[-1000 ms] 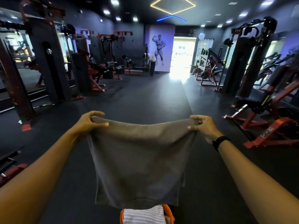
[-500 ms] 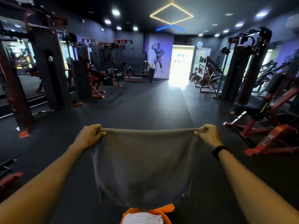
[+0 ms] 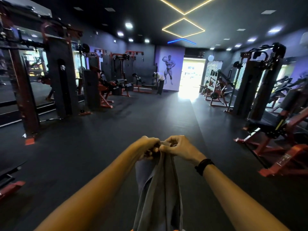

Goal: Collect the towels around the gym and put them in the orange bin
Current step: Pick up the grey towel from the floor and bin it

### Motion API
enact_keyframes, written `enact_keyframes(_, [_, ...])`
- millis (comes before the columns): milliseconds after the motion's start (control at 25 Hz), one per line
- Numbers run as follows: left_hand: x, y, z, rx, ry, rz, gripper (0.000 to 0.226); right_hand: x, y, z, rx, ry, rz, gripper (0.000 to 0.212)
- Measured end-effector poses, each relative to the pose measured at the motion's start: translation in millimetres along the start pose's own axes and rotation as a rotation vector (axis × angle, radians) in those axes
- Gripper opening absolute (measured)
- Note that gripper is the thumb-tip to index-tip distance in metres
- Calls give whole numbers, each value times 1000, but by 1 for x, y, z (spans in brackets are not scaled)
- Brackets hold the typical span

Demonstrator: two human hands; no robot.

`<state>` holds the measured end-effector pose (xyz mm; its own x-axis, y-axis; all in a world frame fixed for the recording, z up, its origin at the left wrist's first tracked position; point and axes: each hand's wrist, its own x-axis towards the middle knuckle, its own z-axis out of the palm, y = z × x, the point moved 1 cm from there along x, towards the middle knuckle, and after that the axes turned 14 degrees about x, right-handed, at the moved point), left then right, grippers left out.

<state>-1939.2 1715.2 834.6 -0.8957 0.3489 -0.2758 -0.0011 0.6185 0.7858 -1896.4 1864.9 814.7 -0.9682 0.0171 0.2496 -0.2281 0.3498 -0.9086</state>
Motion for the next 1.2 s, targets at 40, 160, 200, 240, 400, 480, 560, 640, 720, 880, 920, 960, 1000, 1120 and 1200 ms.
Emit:
enact_keyframes(40, [-1,2,0,19,2,17,21,1,-2,0,-163,-7,5,38])
enact_keyframes(160, [-8,10,-1,12,34,183,30,1,-8,1,-374,10,-65,25])
enact_keyframes(200, [-6,8,-3,-18,86,311,31,2,-8,-4,-367,17,-79,17])
enact_keyframes(240, [-7,4,-7,-50,152,444,30,3,-8,-12,-350,20,-84,12])
enact_keyframes(400, [5,-36,-9,590,225,592,61,1,-13,-39,-229,56,-118,28])
enact_keyframes(480, [10,-50,-8,858,239,523,65,-1,-21,-45,-162,76,-140,35])
enact_keyframes(560, [11,-54,-15,939,296,548,57,-3,-28,-54,-148,102,-154,42])
enact_keyframes(640, [16,-56,-24,1092,340,583,42,-6,-28,-65,-193,129,-153,48])
enact_keyframes(720, [19,-51,-34,1215,393,565,31,-9,-20,-79,-292,153,-144,49])
enact_keyframes(880, [22,-25,-47,605,598,682,20,-15,-12,-111,-483,259,-19,27])
enact_keyframes(920, [20,-18,-45,395,560,720,17,-16,-12,-118,-472,300,17,25])
enact_keyframes(960, [17,-13,-42,281,550,732,16,-18,-12,-122,-472,323,48,23])
enact_keyframes(1000, [17,-9,-37,248,547,729,15,-21,-10,-123,-480,317,89,22])
enact_keyframes(1120, [19,-8,-33,409,381,663,21,-33,-2,-120,-489,133,287,22])
enact_keyframes(1200, [21,8,-46,336,401,667,25,-33,-21,-125,-307,132,249,22])
